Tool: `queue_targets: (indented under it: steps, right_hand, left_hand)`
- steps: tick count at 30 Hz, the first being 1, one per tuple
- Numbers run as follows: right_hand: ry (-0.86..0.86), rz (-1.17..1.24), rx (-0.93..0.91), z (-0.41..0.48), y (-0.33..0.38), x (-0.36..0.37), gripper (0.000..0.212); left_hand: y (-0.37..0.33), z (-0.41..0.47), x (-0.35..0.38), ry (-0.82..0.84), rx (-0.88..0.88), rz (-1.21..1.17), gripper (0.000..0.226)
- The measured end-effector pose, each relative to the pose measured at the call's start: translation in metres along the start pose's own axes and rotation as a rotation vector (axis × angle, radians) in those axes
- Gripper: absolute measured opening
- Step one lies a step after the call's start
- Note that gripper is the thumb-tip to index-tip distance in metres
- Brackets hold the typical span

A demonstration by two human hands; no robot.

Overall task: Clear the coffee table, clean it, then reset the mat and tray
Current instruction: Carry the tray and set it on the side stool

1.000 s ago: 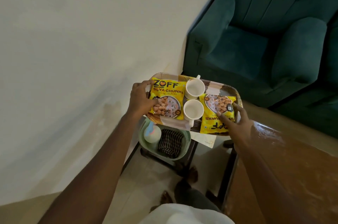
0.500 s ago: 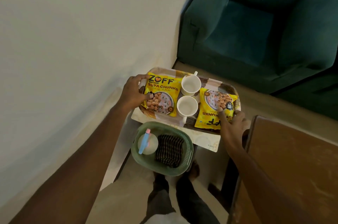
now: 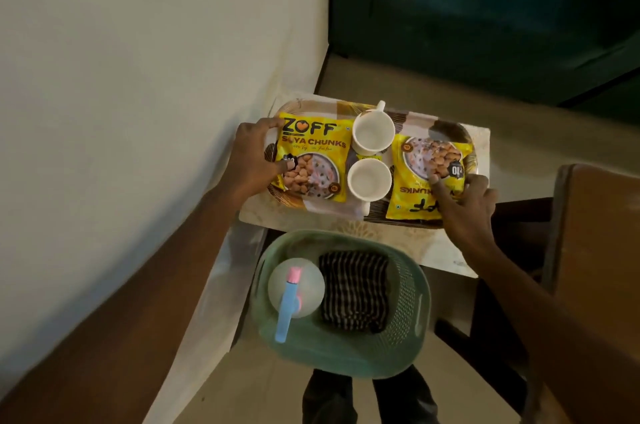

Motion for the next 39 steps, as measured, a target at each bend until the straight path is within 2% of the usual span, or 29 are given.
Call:
queue_targets:
  steps: [10,31,34,39]
  right_hand:
    - [-0.020,-0.095,0.034,-0.006,-0.048,0.032,0.061]
    - [-0.094,-0.252,0.016,-0.019,-0.045,0.028,0.069]
    - [-0.092,-0.259,-0.020,-0.031,-0.040,0.024,0.070]
    - [-0.110,-0.173,-0.104,-0.053,-0.010,0.010,0.056]
  left_hand:
    - [0.035,-0.017,0.042,0.059,-0.024,0.115,0.074]
    - [0.053,-0.025,0.057,0.033,0.005,0.101,0.073]
    - [0.040,-0.041,0.047,-0.002,0.090,0.039,0.065]
    - [0.007,-0.082,0.023,-0.037,0.210,-0.115,0.033]
Point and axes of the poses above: each hand's wrist, its own z-axis towards the middle knuckle, its own x-axis out of the palm, y = z × x, the point moved 5 cm from there along z, towards the middle knuckle, and after that the axes turned 2 degrees about -y, right-handed, at the moved point
